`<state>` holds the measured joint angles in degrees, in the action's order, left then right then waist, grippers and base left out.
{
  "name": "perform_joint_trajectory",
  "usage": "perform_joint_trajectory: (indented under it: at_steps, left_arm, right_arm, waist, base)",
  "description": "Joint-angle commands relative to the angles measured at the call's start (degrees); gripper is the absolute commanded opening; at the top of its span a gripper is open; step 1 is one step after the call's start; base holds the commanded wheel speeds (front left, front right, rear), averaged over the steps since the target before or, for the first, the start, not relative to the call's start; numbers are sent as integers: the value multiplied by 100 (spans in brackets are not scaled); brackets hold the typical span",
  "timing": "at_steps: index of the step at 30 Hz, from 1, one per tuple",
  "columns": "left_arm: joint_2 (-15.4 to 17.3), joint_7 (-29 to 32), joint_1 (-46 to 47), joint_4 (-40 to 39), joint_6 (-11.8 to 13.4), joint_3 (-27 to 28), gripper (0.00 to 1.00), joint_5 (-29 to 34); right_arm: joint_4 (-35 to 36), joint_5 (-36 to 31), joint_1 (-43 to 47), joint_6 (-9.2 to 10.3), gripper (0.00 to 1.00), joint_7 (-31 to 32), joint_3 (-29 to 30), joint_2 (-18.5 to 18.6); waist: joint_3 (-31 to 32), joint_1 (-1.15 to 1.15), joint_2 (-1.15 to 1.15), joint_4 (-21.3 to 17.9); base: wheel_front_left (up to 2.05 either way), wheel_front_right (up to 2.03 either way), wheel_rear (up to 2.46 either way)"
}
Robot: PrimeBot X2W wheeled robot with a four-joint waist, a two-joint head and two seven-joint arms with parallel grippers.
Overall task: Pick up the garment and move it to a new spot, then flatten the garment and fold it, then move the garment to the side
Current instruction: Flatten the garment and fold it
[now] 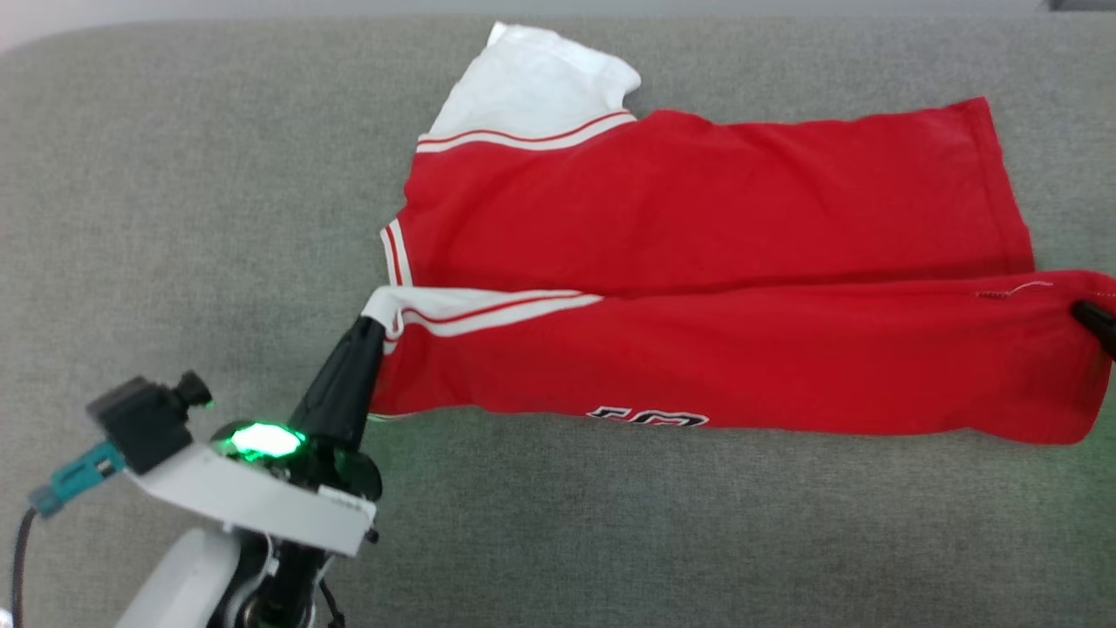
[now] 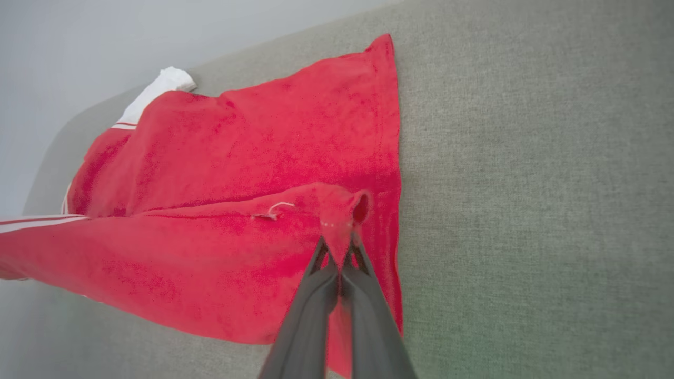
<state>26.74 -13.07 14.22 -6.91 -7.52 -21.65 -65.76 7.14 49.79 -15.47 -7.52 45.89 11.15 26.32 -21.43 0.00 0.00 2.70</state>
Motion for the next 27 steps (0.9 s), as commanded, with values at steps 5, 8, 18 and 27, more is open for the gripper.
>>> perform_joint_trajectory:
  at_steps: [5, 8, 18, 27]
  left_arm:
    - [13, -113, 428, 699, 11, -172, 0, -177]
    - [40, -141, 548, 1042, 11, -324, 0, -176]
    - [143, -193, 789, 1786, 12, -729, 8, -166]
    - [802, 22, 1095, 1950, 63, -1040, 100, 210]
  right_arm:
    - [-539, -88, -286, 6, 0, -87, -192, 45]
    - [-765, -65, -331, 7, 0, -208, -296, 70]
    - [-1043, 91, -352, 7, 0, -628, -572, 208]
    - [-831, -96, -418, 6, 100, -1510, -892, 380]
  waist:
    - [-267, 0, 0, 33]
    - [-349, 0, 0, 35]
    - [-391, 0, 0, 19]
    - [-94, 0, 0, 57]
  base:
    - [0, 0, 0]
    - [0, 0, 0]
    - [0, 0, 0]
    - [0, 0, 0]
